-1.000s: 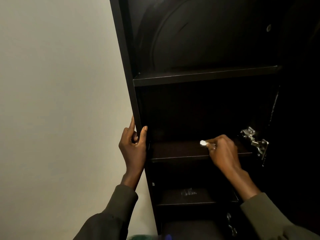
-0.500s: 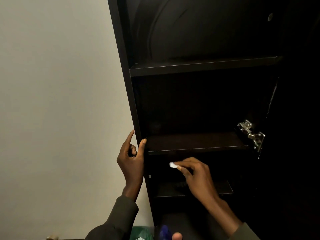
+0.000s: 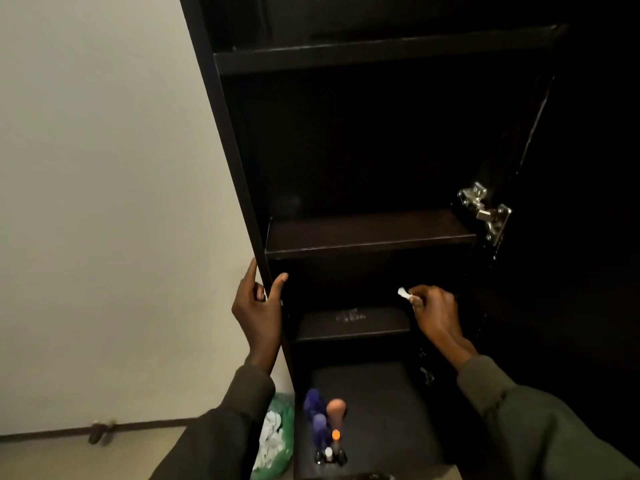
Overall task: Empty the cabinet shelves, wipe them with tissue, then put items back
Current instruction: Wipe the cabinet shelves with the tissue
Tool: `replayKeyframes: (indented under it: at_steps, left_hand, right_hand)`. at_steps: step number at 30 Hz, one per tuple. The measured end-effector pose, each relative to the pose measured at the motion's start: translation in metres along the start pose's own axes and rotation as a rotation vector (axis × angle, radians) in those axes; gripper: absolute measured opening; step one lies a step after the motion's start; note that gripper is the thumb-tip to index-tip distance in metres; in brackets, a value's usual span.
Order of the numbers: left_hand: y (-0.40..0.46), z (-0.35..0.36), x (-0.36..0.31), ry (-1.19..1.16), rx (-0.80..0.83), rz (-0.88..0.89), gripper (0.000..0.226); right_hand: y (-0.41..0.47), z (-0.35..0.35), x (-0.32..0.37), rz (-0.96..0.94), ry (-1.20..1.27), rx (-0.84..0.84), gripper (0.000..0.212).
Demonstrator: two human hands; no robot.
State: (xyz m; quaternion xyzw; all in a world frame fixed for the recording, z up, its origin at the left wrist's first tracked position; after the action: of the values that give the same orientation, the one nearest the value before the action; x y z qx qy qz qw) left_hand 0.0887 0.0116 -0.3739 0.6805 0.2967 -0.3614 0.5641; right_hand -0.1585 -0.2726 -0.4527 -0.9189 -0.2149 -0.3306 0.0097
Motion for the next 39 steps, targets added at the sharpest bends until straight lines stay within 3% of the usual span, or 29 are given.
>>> replayKeyframes:
  at_steps: [10,14,28,34,39]
  left_hand:
    - [-0.001,0.003,0.001,0.084,0.011,0.079,0.046]
    - [-0.003,0.002,0.001,0.115,-0.01,0.085,0.045]
    - [0.007,0.01,0.007,0.077,-0.001,0.086,0.038]
    - [0.003,0.011,0.008,0.077,-0.011,0.086,0.036]
    - [0.004,0.012,0.008,0.045,-0.011,0.067,0.038]
  right_hand:
    - [0.002,0.028,0.018,-0.186,-0.543,0.11,0.031]
    - [0.009,0.037,0.019,-0.184,-0.625,0.15,0.027]
    - [0.037,0.056,-0.002,-0.112,-0.613,0.196,0.023]
    - [0.034,0.064,-0.007,0.053,-0.416,0.158,0.025]
    - [0.004,0.109,0.043,0.014,-0.209,0.21,0.021]
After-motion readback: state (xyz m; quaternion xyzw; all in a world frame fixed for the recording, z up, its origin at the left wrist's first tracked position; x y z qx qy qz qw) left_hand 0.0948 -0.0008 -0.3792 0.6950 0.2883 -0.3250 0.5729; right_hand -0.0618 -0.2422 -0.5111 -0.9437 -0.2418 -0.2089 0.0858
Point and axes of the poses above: each hand's wrist, its own y-axis towards the middle knuckle, its own z-axis out of the palm, x = y × z, the point moved 10 cm from there along y, towards the middle knuckle, and after that the axes turned 5 degrees about z, right-handed, at the moved point
